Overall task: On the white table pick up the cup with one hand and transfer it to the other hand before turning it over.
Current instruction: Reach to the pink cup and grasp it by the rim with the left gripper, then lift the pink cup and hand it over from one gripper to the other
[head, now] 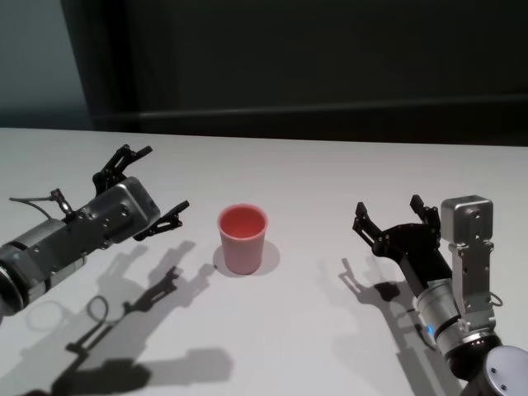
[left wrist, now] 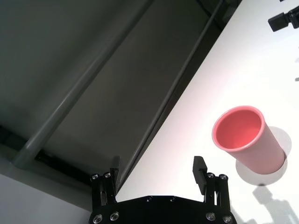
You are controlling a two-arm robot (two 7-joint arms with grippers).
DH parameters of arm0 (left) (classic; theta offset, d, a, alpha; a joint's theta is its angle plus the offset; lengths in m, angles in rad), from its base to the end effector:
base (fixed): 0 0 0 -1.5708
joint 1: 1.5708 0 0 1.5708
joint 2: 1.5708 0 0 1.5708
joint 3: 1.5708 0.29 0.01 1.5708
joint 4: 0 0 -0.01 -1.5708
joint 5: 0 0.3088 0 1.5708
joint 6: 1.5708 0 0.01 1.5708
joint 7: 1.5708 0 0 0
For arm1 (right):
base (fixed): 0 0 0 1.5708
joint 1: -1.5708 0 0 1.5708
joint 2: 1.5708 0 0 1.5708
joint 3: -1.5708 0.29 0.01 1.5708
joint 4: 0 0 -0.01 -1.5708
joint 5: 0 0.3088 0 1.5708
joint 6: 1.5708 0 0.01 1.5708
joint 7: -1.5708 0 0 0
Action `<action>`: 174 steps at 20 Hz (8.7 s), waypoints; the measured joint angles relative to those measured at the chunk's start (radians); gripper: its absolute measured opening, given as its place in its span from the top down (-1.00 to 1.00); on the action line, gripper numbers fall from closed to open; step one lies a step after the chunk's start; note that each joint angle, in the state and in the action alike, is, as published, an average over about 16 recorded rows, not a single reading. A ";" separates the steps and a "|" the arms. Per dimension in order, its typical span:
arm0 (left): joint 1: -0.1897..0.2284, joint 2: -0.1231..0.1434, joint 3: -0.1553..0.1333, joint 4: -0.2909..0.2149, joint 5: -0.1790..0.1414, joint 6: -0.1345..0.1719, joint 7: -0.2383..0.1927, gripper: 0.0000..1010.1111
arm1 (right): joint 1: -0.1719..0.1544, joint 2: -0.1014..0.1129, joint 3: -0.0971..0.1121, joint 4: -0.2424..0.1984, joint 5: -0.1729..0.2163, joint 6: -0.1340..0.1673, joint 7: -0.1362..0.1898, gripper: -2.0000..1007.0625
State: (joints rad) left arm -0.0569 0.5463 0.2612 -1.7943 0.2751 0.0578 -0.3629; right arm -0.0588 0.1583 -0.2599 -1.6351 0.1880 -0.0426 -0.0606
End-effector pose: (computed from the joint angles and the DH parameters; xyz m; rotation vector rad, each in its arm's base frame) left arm 0.3254 0.0481 -0.2214 0.5692 -0.6300 0.8880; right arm 0.3002 0.0394 -0.3071 0.0397 0.0388 -1.3663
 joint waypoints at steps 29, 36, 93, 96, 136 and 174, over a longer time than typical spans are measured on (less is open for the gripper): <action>-0.580 0.165 0.431 0.105 0.256 -0.157 -0.649 -0.98 | 0.000 0.000 0.000 0.000 0.000 0.000 0.000 -0.99; -0.690 0.118 0.515 0.173 0.288 -0.223 -0.736 -0.98 | 0.000 0.000 0.000 0.000 0.000 0.000 0.000 -0.99; -0.909 -0.044 0.798 0.442 0.328 -0.306 -0.838 -0.98 | 0.000 0.000 0.000 0.000 0.000 0.000 0.000 -0.99; -0.911 -0.042 0.802 0.443 0.322 -0.303 -0.833 -0.98 | 0.000 0.000 0.000 0.000 0.000 0.000 0.000 -0.99; -0.910 -0.035 0.811 0.445 0.300 -0.291 -0.817 0.12 | 0.000 0.000 0.000 0.000 0.000 0.000 0.000 -0.99; -1.071 -0.141 0.671 0.529 0.156 -0.444 -0.610 0.91 | 0.000 0.000 0.000 0.000 0.000 0.000 0.000 -0.99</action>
State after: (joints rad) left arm -1.1279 0.4049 0.9320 -1.2652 0.4313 -0.3859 -0.9730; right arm -0.0587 0.1583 -0.2600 -1.6351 0.1879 -0.0426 -0.0605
